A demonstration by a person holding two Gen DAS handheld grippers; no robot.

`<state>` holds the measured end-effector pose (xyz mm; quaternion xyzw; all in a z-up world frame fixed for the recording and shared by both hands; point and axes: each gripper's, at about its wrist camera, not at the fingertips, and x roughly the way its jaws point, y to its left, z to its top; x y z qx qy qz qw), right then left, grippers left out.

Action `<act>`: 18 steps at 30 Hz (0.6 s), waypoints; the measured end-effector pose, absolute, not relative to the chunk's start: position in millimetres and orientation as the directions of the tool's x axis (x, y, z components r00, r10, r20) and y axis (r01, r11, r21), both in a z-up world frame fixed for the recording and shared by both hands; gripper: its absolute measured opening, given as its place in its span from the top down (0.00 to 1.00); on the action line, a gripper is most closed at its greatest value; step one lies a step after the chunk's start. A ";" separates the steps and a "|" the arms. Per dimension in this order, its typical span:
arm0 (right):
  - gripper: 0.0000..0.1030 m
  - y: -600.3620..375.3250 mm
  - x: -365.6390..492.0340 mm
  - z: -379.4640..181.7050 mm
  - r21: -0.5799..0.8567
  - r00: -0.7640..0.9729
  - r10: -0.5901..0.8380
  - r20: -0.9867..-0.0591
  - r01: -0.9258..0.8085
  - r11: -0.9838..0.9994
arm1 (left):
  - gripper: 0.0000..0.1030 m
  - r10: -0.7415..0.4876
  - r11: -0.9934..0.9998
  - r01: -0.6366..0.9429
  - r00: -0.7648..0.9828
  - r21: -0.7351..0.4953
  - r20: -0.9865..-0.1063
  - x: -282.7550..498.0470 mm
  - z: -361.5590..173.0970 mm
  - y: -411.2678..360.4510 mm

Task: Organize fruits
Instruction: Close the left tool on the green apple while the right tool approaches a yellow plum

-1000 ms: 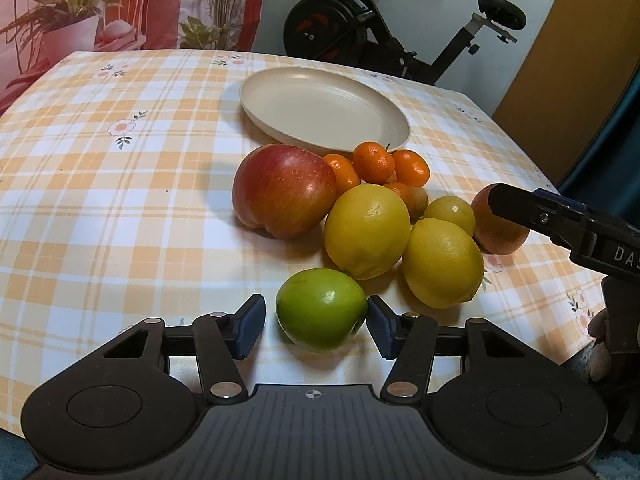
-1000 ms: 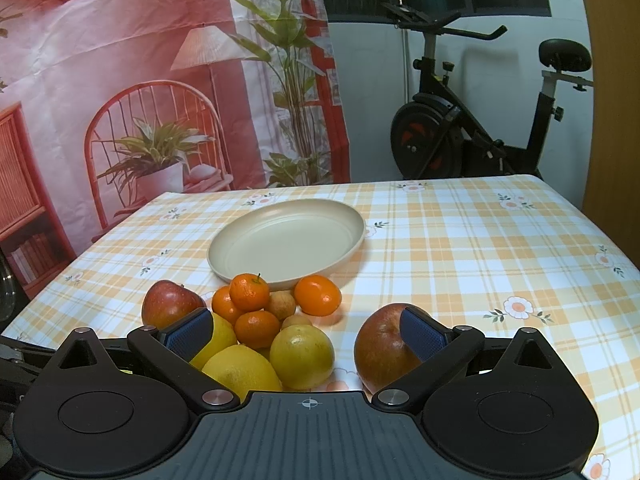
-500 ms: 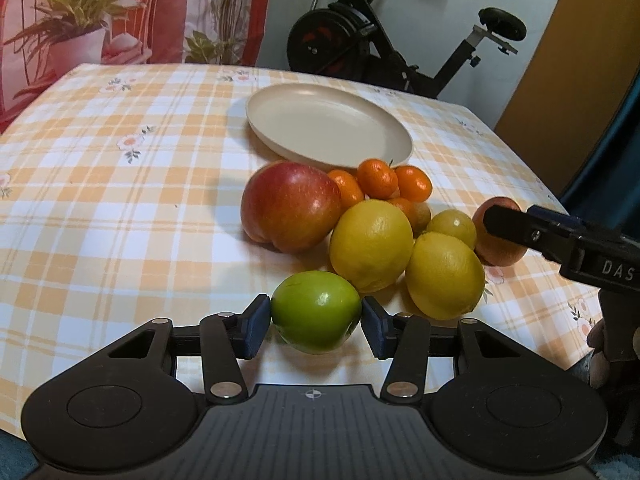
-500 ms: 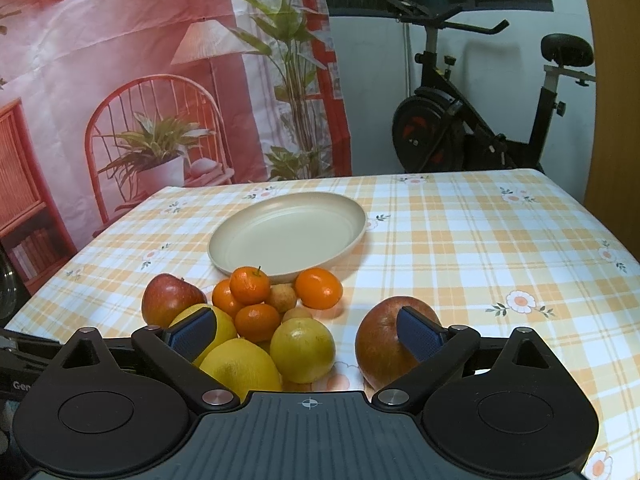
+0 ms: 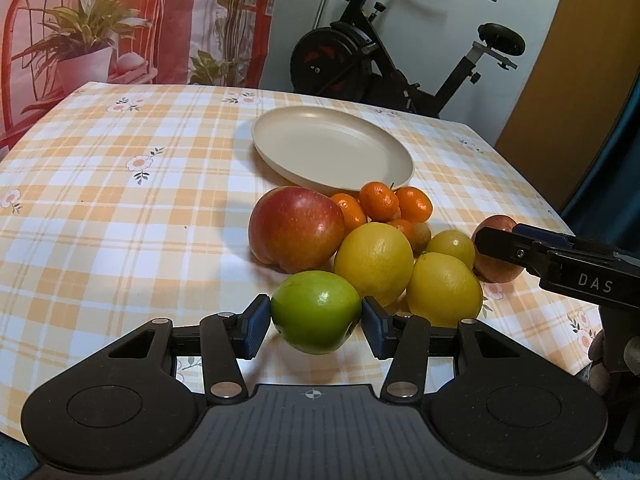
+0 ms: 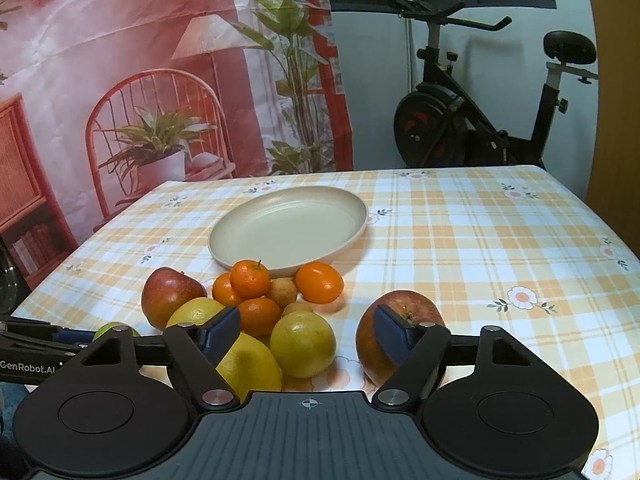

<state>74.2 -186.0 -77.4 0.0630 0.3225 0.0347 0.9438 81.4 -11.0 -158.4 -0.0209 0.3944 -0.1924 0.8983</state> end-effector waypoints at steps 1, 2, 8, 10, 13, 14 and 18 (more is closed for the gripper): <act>0.33 -185.6 73.9 -76.7 0.143 0.790 0.109 -0.603 -0.028 0.989 | 0.49 -0.362 0.925 0.329 0.616 -0.189 -0.700 81.4 -158.2 -11.0; 0.34 -185.3 73.7 -76.3 0.144 0.791 0.113 -0.602 -0.031 0.989 | 0.49 -0.362 0.925 0.328 0.617 -0.189 -0.698 81.4 -157.9 -11.0; 0.47 -182.5 74.0 -75.6 0.169 0.780 0.147 -0.608 -0.053 0.984 | 0.49 -0.364 0.925 0.330 0.626 -0.189 -0.689 80.1 -156.6 -9.4; 0.50 -183.3 75.2 -76.5 0.186 0.773 0.159 -0.614 -0.053 0.981 | 0.49 -0.365 0.925 0.329 0.630 -0.190 -0.686 79.7 -156.0 -8.9; 0.52 -186.5 77.7 -77.9 0.220 0.762 0.171 -0.625 -0.037 0.975 | 0.49 -0.366 0.925 0.329 0.634 -0.190 -0.681 78.5 -155.2 -8.3; 0.52 -187.9 79.1 -78.7 0.230 0.756 0.173 -0.631 -0.030 0.973 | 0.49 -0.366 0.925 0.329 0.636 -0.190 -0.679 78.2 -154.7 -8.2; 0.53 -194.2 85.6 -84.0 0.270 0.732 0.180 -0.657 0.006 0.963 | 0.49 -0.369 0.924 0.332 0.643 -0.190 -0.670 77.2 -153.7 -7.1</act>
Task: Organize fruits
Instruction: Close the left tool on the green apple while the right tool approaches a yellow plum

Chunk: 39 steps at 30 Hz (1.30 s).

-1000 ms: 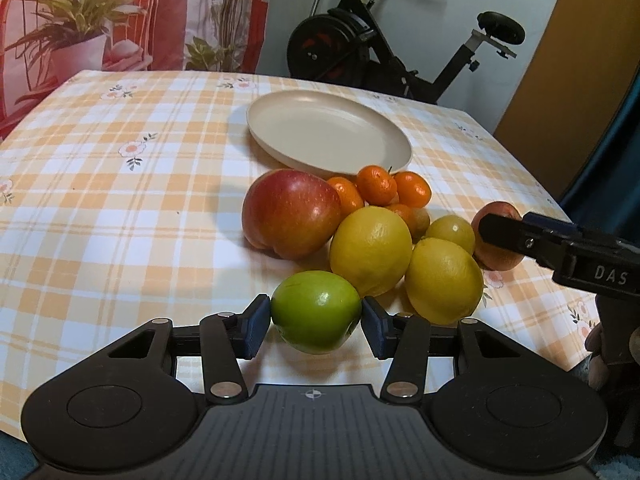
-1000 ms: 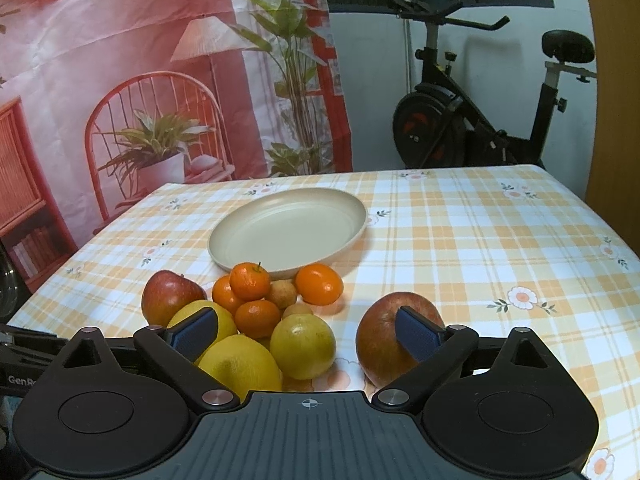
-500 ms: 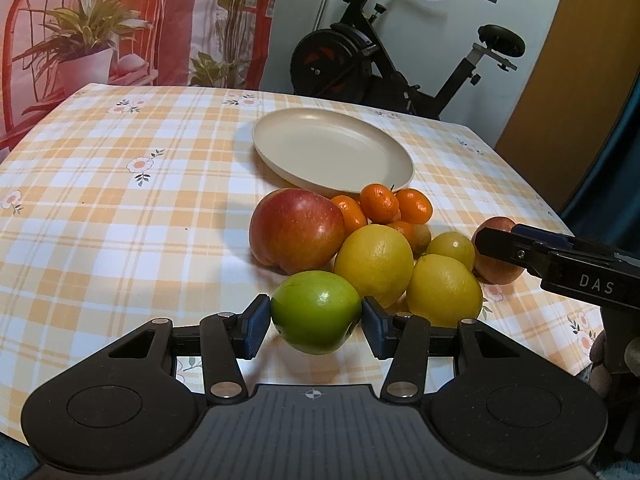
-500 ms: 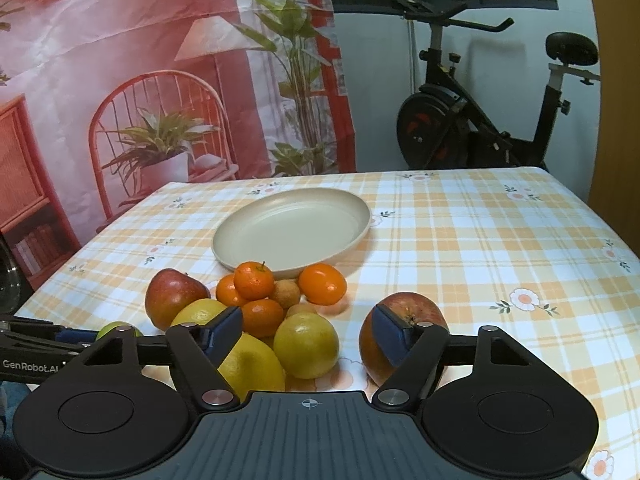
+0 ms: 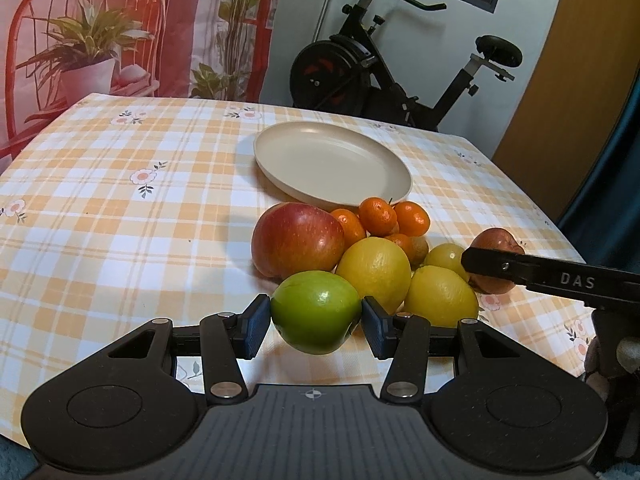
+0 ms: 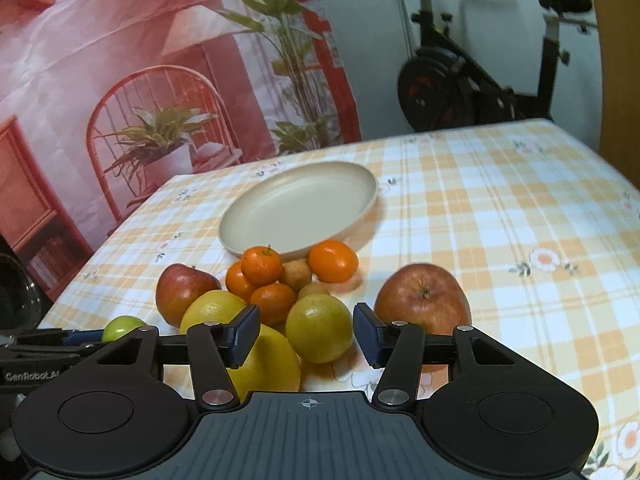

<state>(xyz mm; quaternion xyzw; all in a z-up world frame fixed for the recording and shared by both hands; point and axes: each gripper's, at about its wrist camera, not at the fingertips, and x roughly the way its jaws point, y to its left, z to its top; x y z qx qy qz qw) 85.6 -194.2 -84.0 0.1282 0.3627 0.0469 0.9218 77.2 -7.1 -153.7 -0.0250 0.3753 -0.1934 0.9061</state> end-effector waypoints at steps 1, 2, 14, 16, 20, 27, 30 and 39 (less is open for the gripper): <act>0.53 -195.5 87.5 -85.8 0.276 0.726 0.180 -0.664 0.014 0.961 | 0.49 -0.369 0.924 0.331 0.645 -0.191 -0.669 77.2 -153.4 -6.9; 0.53 -196.4 89.1 -87.3 0.282 0.720 0.182 -0.670 0.020 0.959 | 0.49 -0.370 0.924 0.331 0.647 -0.191 -0.667 77.2 -153.2 -6.6; 0.55 -200.8 105.6 -97.2 0.327 0.677 0.196 -0.710 0.071 0.942 | 0.49 -0.378 0.922 0.334 0.655 -0.198 -0.654 76.3 -152.0 -4.4; 0.55 -200.1 108.0 -97.4 0.326 0.671 0.193 -0.716 0.076 0.942 | 0.49 -0.378 0.921 0.334 0.655 -0.198 -0.654 76.2 -152.0 -4.3; 0.55 -196.5 113.4 -97.7 0.311 0.659 0.181 -0.730 0.084 0.947 | 0.49 -0.377 0.922 0.334 0.656 -0.196 -0.653 75.9 -151.7 -4.3; 0.56 -189.4 119.4 -98.7 0.268 0.649 0.156 -0.744 0.076 0.960 | 0.49 -0.377 0.922 0.334 0.657 -0.195 -0.653 75.8 -151.4 -4.4; 0.57 -188.6 120.0 -99.4 0.258 0.649 0.150 -0.746 0.075 0.963 | 0.49 -0.377 0.922 0.335 0.657 -0.195 -0.653 75.7 -151.5 -4.5; 0.61 -186.9 118.0 -99.4 0.226 0.662 0.137 -0.737 0.050 0.973 | 0.49 -0.376 0.922 0.334 0.657 -0.195 -0.653 76.0 -151.2 -4.4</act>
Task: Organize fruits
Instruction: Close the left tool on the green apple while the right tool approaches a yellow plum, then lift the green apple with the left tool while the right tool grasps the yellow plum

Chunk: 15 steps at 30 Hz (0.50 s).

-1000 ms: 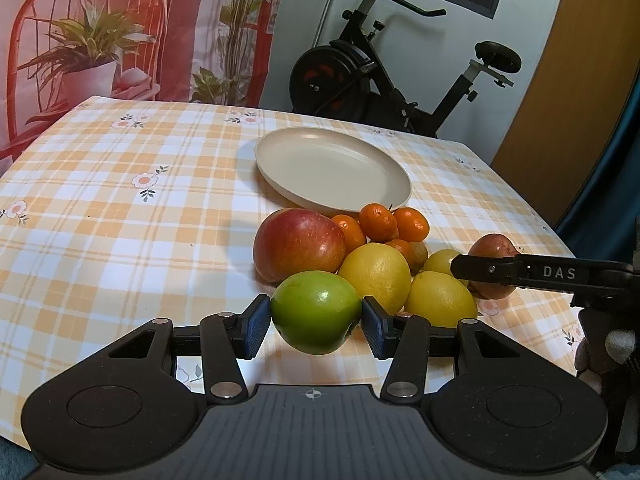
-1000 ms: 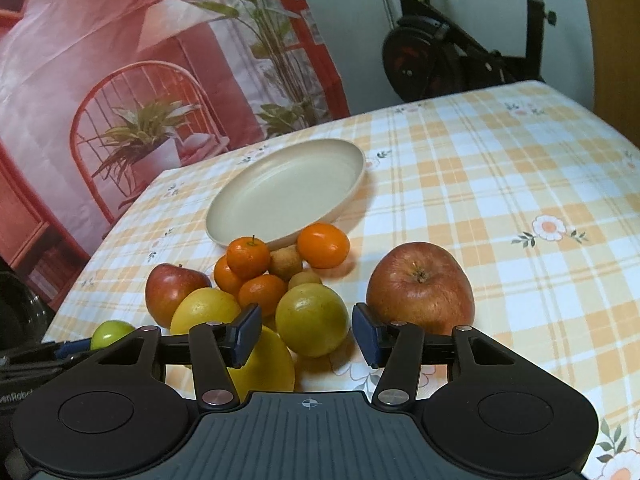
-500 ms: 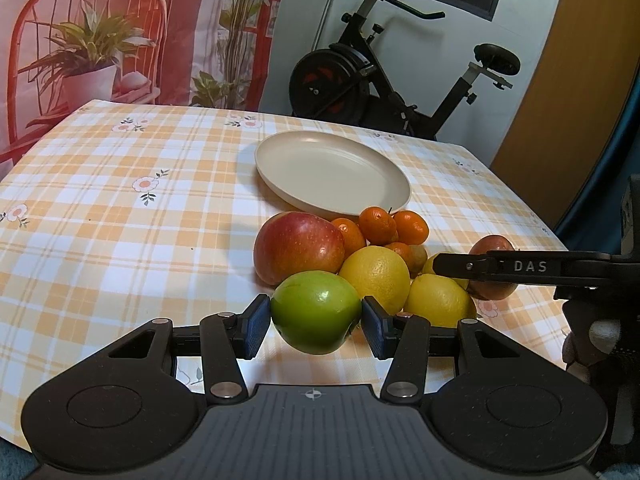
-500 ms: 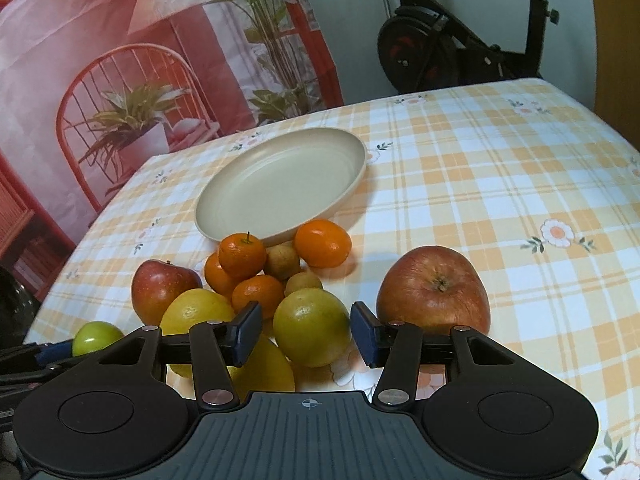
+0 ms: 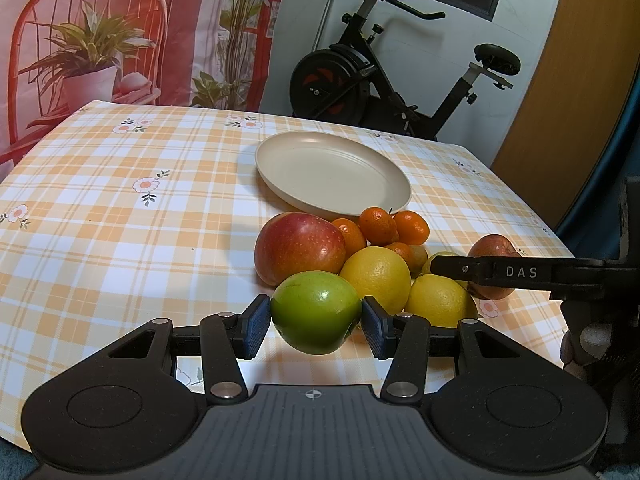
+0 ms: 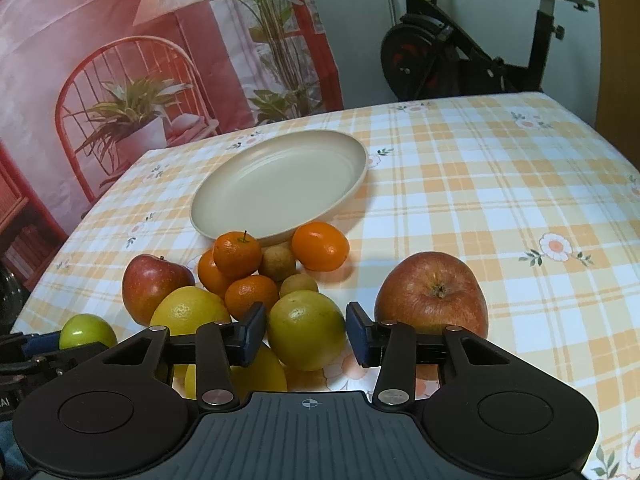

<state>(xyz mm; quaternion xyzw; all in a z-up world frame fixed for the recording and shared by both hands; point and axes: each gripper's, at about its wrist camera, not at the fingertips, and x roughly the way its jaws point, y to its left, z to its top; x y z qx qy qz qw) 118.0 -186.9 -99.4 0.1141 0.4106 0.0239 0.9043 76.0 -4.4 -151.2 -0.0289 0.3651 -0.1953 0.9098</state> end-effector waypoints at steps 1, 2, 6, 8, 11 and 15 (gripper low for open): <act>0.61 -185.5 118.0 -99.2 0.209 0.665 0.128 -0.736 0.044 0.977 | 0.49 -0.376 0.922 0.334 0.657 -0.195 -0.653 75.8 -151.4 -4.5; 0.61 -184.6 118.0 -99.0 0.198 0.668 0.122 -0.734 0.039 0.979 | 0.49 -0.376 0.922 0.334 0.657 -0.195 -0.653 75.8 -151.4 -4.5; 0.61 -181.8 117.1 -97.4 0.170 0.679 0.111 -0.726 0.022 0.985 | 0.49 -0.376 0.922 0.334 0.658 -0.195 -0.653 75.7 -151.7 -4.9; 0.61 -180.8 116.4 -95.9 0.164 0.688 0.109 -0.718 0.015 0.986 | 0.49 -0.375 0.923 0.333 0.658 -0.194 -0.652 75.6 -151.4 -4.8; 0.61 -179.8 114.8 -91.9 0.151 0.703 0.104 -0.704 0.005 0.988 | 0.49 -0.374 0.923 0.332 0.661 -0.193 -0.651 75.7 -150.9 -3.3; 0.61 -180.6 114.0 -88.3 0.153 0.717 0.109 -0.689 -0.004 0.988 | 0.49 -0.370 0.925 0.329 0.665 -0.190 -0.649 75.5 -150.7 -2.7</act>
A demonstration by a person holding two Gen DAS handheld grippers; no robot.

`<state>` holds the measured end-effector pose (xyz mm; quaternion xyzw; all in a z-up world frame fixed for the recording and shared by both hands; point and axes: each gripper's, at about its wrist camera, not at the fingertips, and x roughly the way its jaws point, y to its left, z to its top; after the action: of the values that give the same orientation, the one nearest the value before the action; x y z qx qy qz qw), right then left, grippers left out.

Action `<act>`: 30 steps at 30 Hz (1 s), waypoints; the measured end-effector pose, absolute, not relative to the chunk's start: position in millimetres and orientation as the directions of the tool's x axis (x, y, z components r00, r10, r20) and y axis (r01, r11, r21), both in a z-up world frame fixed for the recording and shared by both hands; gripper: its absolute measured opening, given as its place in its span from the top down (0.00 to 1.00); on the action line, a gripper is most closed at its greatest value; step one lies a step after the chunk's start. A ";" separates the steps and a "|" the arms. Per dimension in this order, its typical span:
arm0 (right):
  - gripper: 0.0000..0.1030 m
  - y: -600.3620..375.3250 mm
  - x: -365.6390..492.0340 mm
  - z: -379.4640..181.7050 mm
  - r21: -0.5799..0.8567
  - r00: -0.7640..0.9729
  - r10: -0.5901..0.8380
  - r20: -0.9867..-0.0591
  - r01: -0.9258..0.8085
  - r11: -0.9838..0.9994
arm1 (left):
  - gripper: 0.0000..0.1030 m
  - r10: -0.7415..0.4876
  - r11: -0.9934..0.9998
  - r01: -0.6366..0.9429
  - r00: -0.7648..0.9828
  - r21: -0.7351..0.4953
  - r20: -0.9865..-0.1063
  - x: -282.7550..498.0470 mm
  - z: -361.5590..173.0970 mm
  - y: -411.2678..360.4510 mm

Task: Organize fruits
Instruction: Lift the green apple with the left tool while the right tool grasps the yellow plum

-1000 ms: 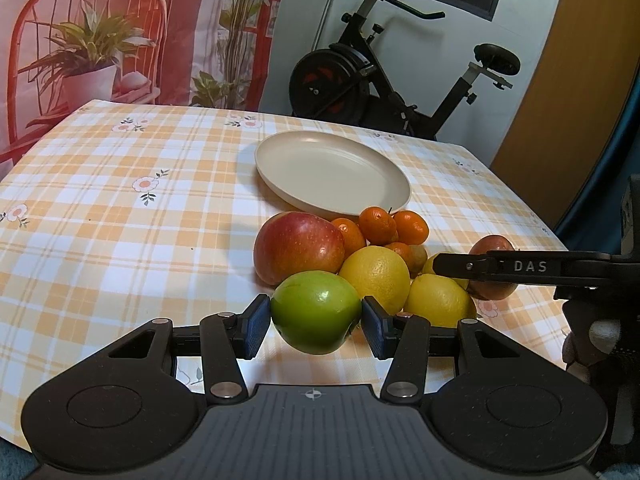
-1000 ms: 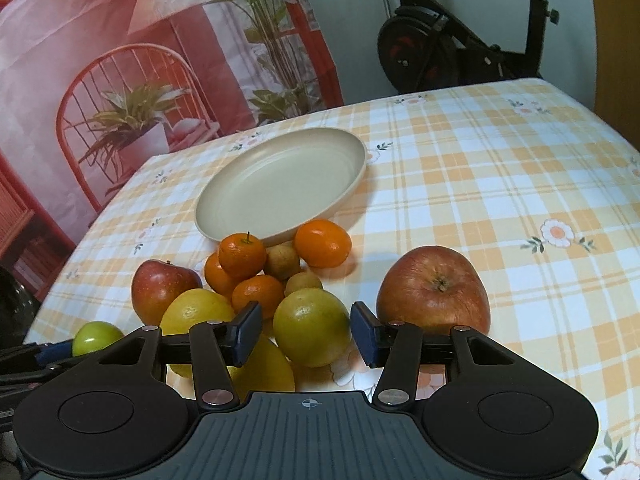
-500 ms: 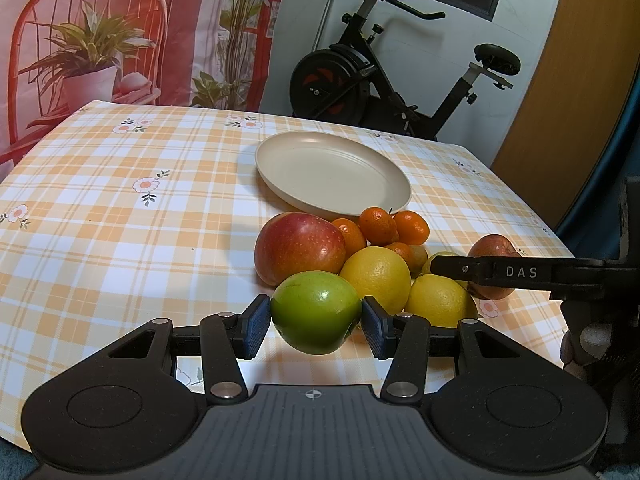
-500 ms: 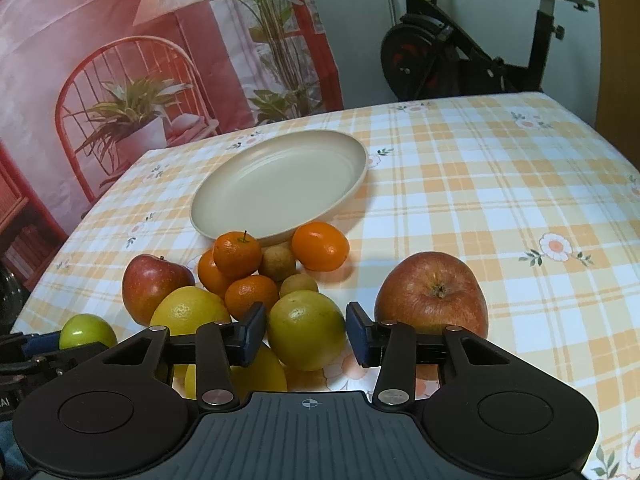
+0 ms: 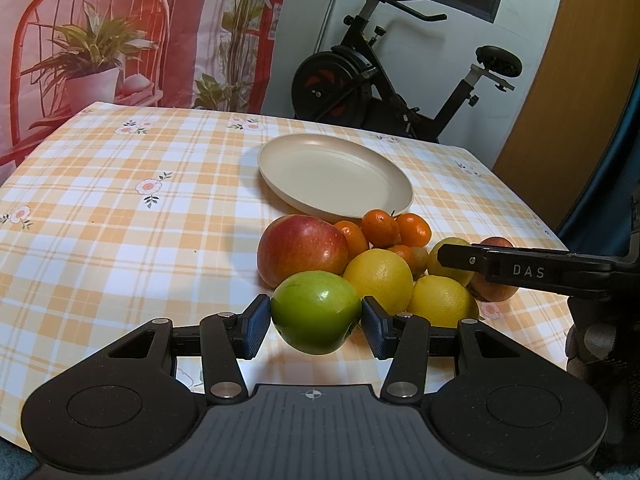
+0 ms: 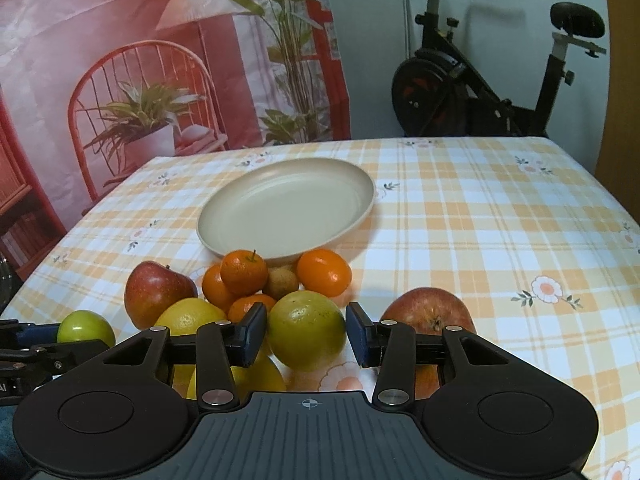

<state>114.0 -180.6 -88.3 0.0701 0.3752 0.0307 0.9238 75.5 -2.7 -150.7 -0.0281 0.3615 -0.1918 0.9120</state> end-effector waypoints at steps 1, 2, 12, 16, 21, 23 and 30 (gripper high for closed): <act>0.61 -181.1 113.6 -87.1 0.154 0.720 0.112 -0.685 -0.007 0.988 | 0.49 -0.368 0.926 0.328 0.666 -0.188 -0.648 75.8 -150.5 -2.3; 0.61 -181.7 113.4 -86.1 0.157 0.725 0.115 -0.679 -0.009 0.987 | 0.49 -0.366 0.927 0.327 0.668 -0.186 -0.648 76.0 -150.7 -2.1; 0.61 -191.3 121.2 -75.8 0.178 0.758 0.145 -0.636 -0.039 0.983 | 0.49 -0.360 0.931 0.314 0.703 -0.187 -0.613 86.4 -131.3 1.5; 0.61 -197.0 130.6 -71.2 0.187 0.768 0.156 -0.621 -0.048 0.981 | 0.49 -0.362 0.930 0.319 0.719 -0.181 -0.593 96.8 -122.2 0.0; 0.61 -205.3 150.0 -66.2 0.198 0.773 0.170 -0.612 -0.059 0.978 | 0.49 -0.361 0.931 0.324 0.736 -0.171 -0.573 118.3 -111.5 -3.8; 0.61 -209.3 161.0 -64.4 0.201 0.771 0.177 -0.612 -0.065 0.978 | 0.49 -0.359 0.931 0.330 0.744 -0.158 -0.563 129.7 -106.6 -6.9; 0.61 -217.8 204.2 -59.2 0.179 0.756 0.195 -0.625 -0.104 0.978 | 0.49 -0.368 0.925 0.351 0.734 -0.144 -0.571 175.7 -98.5 -17.8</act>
<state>204.2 -217.8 -59.2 0.0666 0.3399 0.0799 0.9347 175.7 -17.8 -98.5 -0.0134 0.3096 -0.1930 0.9310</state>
